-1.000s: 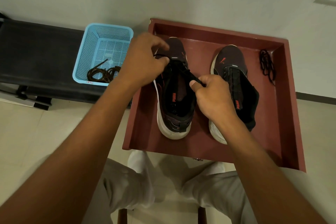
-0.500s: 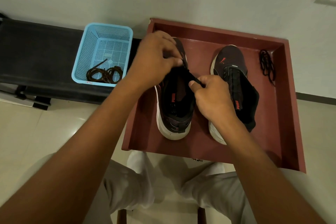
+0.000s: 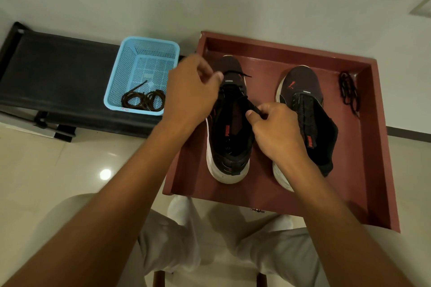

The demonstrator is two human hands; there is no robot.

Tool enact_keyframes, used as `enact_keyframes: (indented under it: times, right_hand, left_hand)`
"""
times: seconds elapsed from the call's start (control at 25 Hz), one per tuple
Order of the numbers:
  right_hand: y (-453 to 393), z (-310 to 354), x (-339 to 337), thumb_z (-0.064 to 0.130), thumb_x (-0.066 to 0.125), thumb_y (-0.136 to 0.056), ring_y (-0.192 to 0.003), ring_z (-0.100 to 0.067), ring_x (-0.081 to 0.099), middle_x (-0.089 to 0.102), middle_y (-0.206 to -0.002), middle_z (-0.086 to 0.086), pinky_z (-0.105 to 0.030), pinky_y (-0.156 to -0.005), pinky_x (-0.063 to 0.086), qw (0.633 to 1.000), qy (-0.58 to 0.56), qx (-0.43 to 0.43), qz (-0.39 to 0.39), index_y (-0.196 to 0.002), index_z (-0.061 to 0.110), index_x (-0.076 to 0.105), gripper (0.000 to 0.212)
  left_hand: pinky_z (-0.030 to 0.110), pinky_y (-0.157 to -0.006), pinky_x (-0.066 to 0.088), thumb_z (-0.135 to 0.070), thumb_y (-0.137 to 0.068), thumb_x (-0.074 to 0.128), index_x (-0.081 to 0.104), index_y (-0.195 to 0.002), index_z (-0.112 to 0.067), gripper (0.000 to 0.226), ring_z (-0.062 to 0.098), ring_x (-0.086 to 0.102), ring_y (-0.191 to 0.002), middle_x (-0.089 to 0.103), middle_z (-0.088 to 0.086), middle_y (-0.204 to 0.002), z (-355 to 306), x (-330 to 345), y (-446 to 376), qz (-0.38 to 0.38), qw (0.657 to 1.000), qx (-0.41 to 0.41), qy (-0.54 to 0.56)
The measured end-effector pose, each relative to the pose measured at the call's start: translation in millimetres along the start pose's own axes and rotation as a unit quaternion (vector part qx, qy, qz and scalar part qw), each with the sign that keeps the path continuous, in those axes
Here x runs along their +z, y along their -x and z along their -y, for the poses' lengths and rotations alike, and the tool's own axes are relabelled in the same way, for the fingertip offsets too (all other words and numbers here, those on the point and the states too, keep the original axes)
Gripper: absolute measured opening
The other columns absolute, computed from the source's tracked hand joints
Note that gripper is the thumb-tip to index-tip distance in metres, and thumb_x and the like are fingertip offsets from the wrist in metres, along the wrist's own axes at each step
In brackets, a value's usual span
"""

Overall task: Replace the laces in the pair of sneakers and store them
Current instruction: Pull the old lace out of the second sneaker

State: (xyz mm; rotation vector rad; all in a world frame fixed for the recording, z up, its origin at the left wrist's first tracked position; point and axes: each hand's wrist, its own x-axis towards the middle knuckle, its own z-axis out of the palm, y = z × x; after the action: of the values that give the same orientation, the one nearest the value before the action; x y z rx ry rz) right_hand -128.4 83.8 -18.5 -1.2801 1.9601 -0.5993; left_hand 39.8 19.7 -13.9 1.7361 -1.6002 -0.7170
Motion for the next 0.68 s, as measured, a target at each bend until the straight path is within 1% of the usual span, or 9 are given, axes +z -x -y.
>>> enact_keyframes:
  times: [0.04, 0.12, 0.16, 0.24, 0.32, 0.4, 0.52, 0.6, 0.68]
  right_hand:
    - [0.1, 1.2, -0.1, 0.029, 0.062, -0.101, -0.060, -0.013, 0.065, 0.070, -0.073, -0.005, -0.016, -0.049, 0.049, 1.000, 0.008, -0.003, 0.000, -0.086, 0.015, 0.071, 0.023]
    - [-0.9, 2.4, 0.7, 0.030, 0.063, -0.100, -0.068, -0.011, 0.068, 0.070, -0.078, 0.001, -0.025, -0.061, 0.058, 1.000, 0.020, -0.010, -0.006, -0.092, 0.018, 0.072, 0.018]
    - [-0.9, 2.8, 1.8, 0.030, 0.063, -0.100, -0.071, -0.009, 0.067, 0.069, -0.081, 0.005, -0.027, -0.064, 0.058, 1.000, 0.022, -0.014, -0.011, -0.097, 0.019, 0.072, 0.015]
    - [-0.3, 4.8, 6.0, 0.028, 0.063, -0.100, -0.078, -0.005, 0.065, 0.066, -0.091, 0.011, -0.022, -0.067, 0.052, 0.999, 0.023, -0.028, -0.025, -0.112, 0.021, 0.070, 0.016]
    - [-0.8, 5.3, 10.9, 0.026, 0.062, -0.100, -0.089, -0.009, 0.066, 0.068, -0.106, 0.010, -0.024, -0.075, 0.053, 0.997, 0.038, -0.049, -0.044, -0.124, 0.024, 0.064, 0.025]
    - [-1.4, 5.1, 17.7, 0.021, 0.060, -0.100, -0.104, -0.015, 0.065, 0.065, -0.122, 0.005, -0.032, -0.085, 0.055, 0.993, 0.065, -0.074, -0.062, -0.132, 0.024, 0.058, 0.032]
    - [-0.9, 7.2, 28.0, 0.003, 0.064, -0.092, -0.125, -0.022, 0.047, 0.049, -0.139, 0.000, -0.037, -0.098, 0.050, 0.978, 0.123, -0.143, -0.086, -0.141, 0.026, 0.049, 0.056]
    - [-3.5, 8.4, 30.2, 0.002, 0.070, -0.086, -0.127, -0.024, 0.042, 0.049, -0.137, 0.001, -0.040, -0.100, 0.047, 0.960, 0.153, -0.211, -0.104, -0.139, 0.027, 0.054, 0.060]
    - [-7.7, 8.5, 32.7, 0.016, 0.074, -0.089, -0.125, -0.023, 0.045, 0.058, -0.126, 0.004, -0.043, -0.100, 0.045, 0.954, 0.150, -0.239, -0.106, -0.126, 0.026, 0.068, 0.039]
  left_hand:
    - [0.019, -0.060, 0.045, -0.040, -0.086, 0.077, 0.067, -0.083, -0.019, 0.024, 0.001, 0.058, -0.066, 0.063, -0.009, -0.072, 0.4, -3.4, 14.5, 0.027, 0.999, -0.016, -0.017]
    - [0.018, -0.056, 0.042, -0.045, -0.081, 0.081, 0.068, -0.077, -0.020, 0.029, 0.001, 0.061, -0.064, 0.065, -0.008, -0.070, 0.4, -8.8, 39.0, 0.094, 0.993, -0.060, -0.035]
    - [0.017, -0.056, 0.043, -0.044, -0.080, 0.083, 0.070, -0.077, -0.020, 0.028, 0.002, 0.063, -0.064, 0.067, -0.008, -0.069, 1.9, -10.5, 45.0, 0.114, 0.990, -0.076, -0.040]
    - [0.024, -0.058, 0.053, -0.038, -0.082, 0.083, 0.075, -0.077, -0.018, 0.023, 0.007, 0.067, -0.060, 0.069, -0.004, -0.065, 7.6, -13.9, 44.1, 0.123, 0.988, -0.091, -0.023]
    - [0.033, -0.062, 0.060, -0.031, -0.088, 0.079, 0.077, -0.080, -0.015, 0.018, 0.014, 0.069, -0.057, 0.071, 0.003, -0.063, 12.6, -14.1, 40.8, 0.136, 0.984, -0.111, 0.019]
    - [0.034, -0.061, 0.061, -0.024, -0.093, 0.074, 0.076, -0.085, -0.011, 0.016, 0.019, 0.071, -0.059, 0.074, 0.010, -0.072, 16.7, -11.8, 40.9, 0.154, 0.978, -0.131, 0.055]
    - [0.023, -0.059, 0.056, -0.018, -0.099, 0.067, 0.075, -0.090, -0.007, 0.016, 0.015, 0.071, -0.064, 0.076, 0.013, -0.084, 24.2, -7.9, 40.5, 0.177, 0.971, -0.140, 0.076]
    - [0.021, -0.057, 0.052, -0.016, -0.101, 0.063, 0.073, -0.089, -0.006, 0.018, 0.008, 0.066, -0.058, 0.074, 0.012, -0.082, 25.9, -6.6, 38.1, 0.184, 0.972, -0.128, 0.069]
    - [0.029, -0.058, 0.050, -0.016, -0.101, 0.062, 0.070, -0.084, -0.008, 0.020, 0.006, 0.059, -0.053, 0.068, 0.009, -0.073, 26.8, -3.8, 36.4, 0.191, 0.973, -0.112, 0.057]
